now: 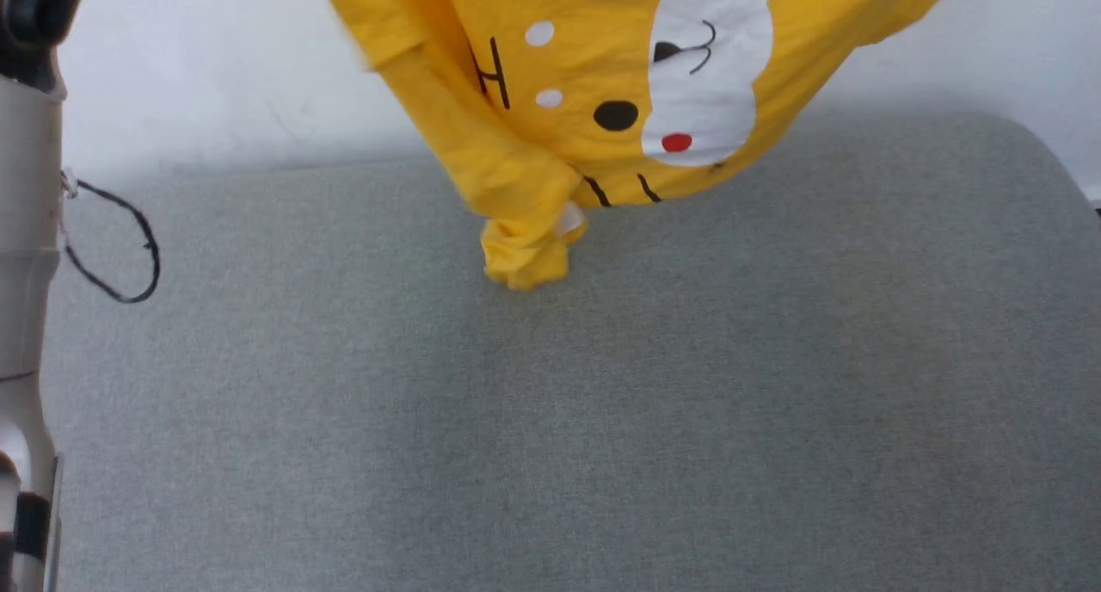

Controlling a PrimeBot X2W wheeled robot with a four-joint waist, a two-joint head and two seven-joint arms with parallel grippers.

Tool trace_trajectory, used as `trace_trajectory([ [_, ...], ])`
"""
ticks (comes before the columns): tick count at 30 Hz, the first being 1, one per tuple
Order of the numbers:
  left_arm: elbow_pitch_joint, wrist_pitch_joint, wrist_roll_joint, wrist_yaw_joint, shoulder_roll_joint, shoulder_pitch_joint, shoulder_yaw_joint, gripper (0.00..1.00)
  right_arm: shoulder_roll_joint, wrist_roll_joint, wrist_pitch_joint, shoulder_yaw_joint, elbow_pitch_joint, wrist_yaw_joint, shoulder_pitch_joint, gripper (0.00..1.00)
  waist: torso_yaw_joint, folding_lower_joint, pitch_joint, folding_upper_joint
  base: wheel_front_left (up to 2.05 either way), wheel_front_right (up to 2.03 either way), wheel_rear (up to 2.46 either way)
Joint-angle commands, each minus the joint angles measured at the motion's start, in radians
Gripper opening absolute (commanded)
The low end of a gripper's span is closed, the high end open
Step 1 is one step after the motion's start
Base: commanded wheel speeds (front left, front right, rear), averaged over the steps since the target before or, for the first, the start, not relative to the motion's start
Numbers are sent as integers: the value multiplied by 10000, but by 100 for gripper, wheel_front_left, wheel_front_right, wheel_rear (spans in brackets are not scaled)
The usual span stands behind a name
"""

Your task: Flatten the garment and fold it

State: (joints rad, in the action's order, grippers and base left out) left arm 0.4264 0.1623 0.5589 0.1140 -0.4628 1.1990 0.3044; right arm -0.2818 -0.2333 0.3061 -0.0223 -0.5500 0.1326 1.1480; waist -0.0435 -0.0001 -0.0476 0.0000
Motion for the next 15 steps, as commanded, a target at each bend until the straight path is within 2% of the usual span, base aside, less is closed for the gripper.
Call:
trace_trajectory([
  [1, 110, 46, 79, 62, 17, 154, 45, 0, 29, 63, -70, -61, -147, -19, 162, 0, -205, 1, 258, 0, 0, 0, 0],
  [10, 161, 642, 589, 138, -354, 577, 293, 0, -414, -332, 371, -764, -526, -19, 502, 0, -331, 1, 152, 0, 0, 0, 0],
  [15, -185, 1669, 1070, 147, -517, 722, 392, 0, -758, -703, 939, -1044, -284, -19, 686, 0, -397, 1, -617, 0, 0, 0, 0],
])
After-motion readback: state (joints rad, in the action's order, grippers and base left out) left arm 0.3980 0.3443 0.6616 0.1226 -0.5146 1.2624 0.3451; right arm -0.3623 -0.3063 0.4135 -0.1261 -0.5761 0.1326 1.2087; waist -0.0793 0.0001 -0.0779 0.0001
